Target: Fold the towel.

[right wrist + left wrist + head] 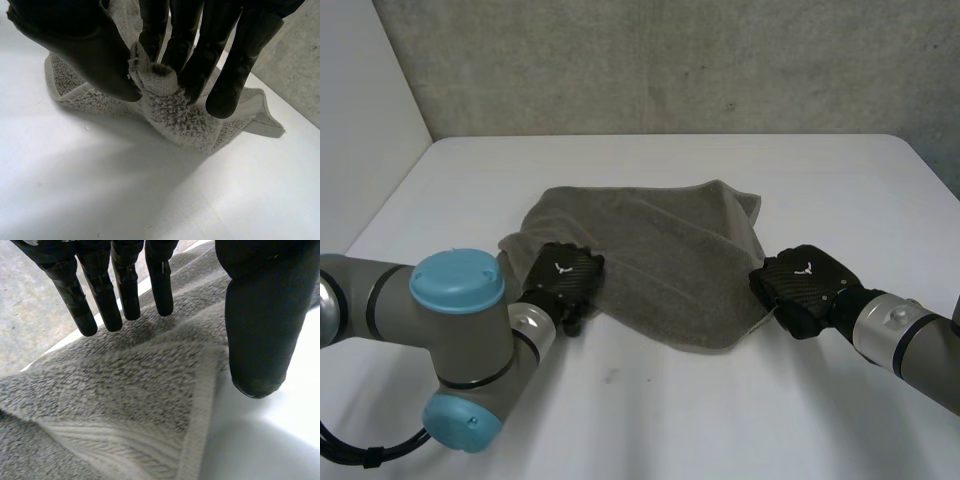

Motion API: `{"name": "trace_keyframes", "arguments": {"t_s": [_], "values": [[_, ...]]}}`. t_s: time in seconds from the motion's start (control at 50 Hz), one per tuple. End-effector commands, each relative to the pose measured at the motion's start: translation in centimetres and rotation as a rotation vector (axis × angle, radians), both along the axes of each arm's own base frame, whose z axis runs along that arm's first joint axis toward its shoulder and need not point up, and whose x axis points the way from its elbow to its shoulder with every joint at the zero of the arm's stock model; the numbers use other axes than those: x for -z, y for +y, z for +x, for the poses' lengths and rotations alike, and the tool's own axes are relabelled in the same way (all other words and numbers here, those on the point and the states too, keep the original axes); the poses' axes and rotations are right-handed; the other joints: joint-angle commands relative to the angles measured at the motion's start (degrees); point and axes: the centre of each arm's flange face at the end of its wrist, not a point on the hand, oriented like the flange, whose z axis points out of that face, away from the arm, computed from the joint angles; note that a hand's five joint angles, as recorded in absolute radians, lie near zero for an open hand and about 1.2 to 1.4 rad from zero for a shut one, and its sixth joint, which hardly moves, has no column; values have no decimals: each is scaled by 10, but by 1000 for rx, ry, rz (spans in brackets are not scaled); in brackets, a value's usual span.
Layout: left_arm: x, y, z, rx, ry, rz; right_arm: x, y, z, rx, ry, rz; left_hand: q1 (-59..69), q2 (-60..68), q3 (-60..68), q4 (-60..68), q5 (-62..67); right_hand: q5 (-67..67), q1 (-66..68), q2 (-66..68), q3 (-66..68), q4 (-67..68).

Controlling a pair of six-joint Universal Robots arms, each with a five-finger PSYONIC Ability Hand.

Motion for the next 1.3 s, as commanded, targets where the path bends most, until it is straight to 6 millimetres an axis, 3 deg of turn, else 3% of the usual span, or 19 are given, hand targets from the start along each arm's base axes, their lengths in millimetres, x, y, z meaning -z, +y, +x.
{"name": "trace_keyframes", "arguments": {"t_s": [0.02, 0.14, 0.34, 0.46, 0.5, 0.64, 0.66, 0.7, 0.72, 0.82, 0.88, 0.98, 1.0, 1.04, 1.1, 1.16, 1.2, 1.28, 1.3], "values": [[4, -10, 3, -54, -70, -74, 0, -2, -1, 5, 1, -4, 80, 80, 80, 79, 79, 27, 32, 41, 37, 33], [2, -19, 9, -99, -102, -148, -1, -9, -7, 36, 4, -26, 182, 182, 182, 182, 182, 27, 32, 41, 37, 33], [-10, -22, 21, -174, -134, -197, -4, -22, -19, 140, 36, -67, 211, 211, 211, 211, 211, 27, 32, 41, 37, 33], [-24, -21, 31, -187, -159, -234, -10, -28, -22, 193, 54, -109, 524, 524, 524, 524, 524, 27, 32, 41, 37, 33], [-28, -20, 33, -189, -173, -242, -18, -29, -23, 203, 53, -132, 525, 525, 525, 525, 525, 27, 32, 41, 37, 33], [-75, -6, 43, -180, -245, -384, -82, -23, -25, 220, 26, -279, 525, 525, 525, 525, 525, 27, 32, 41, 37, 33], [-75, -6, 43, -180, -245, -385, -82, -23, -25, 220, 26, -279, 525, 525, 525, 525, 525, 27, 32, 41, 37, 33], [-100, 3, 44, -170, -271, -448, -115, -15, -26, 220, 15, -320, 525, 525, 525, 525, 525, 27, 32, 41, 37, 33], [-100, 3, 44, -170, -271, -448, -115, -15, -26, 220, 15, -320, 525, 525, 525, 525, 525, 27, 32, 41, 37, 33], [-161, 29, 48, -125, -303, -508, -175, -2, -28, 222, 8, -373, 525, 525, 525, 525, 525, 27, 32, 41, 37, 33], [-178, 36, 48, -104, -293, -516, -190, 2, -29, 223, 5, -381, 525, 525, 525, 525, 525, 27, 32, 41, 37, 33], [-231, 53, 52, -71, -276, -514, -250, 17, -31, 227, -14, -460, 525, 525, 525, 525, 525, 27, 32, 41, 37, 33], [-231, 53, 52, -71, -276, -514, -250, 17, -31, 227, -14, -460, 525, 525, 525, 525, 525, 27, 32, 41, 37, 33], [-255, 54, 54, -82, -249, -515, -267, 21, -31, 226, -17, -465, 525, 525, 525, 525, 525, 27, 32, 41, 37, 33], [-267, 47, 54, -89, -230, -492, -266, 11, -30, 225, -4, -424, 525, 525, 525, 525, 525, 27, 32, 41, 37, 33], [-259, 37, 48, -77, -241, -447, -258, 0, -28, 223, 8, -381, 525, 525, 525, 525, 525, 27, 32, 41, 37, 33], [-239, 17, 38, -60, -275, -359, -233, -22, -23, 211, 32, -281, 525, 525, 525, 525, 525, 27, 32, 41, 37, 33], [-213, -5, 32, -48, -324, -271, -210, -37, -18, 195, 55, -205, 525, 525, 525, 525, 525, 27, 32, 41, 37, 33], [-195, -20, 30, -50, -352, -223, -197, -45, -14, 184, 69, -173, 525, 525, 525, 525, 525, 27, 32, 41, 37, 33]]}}
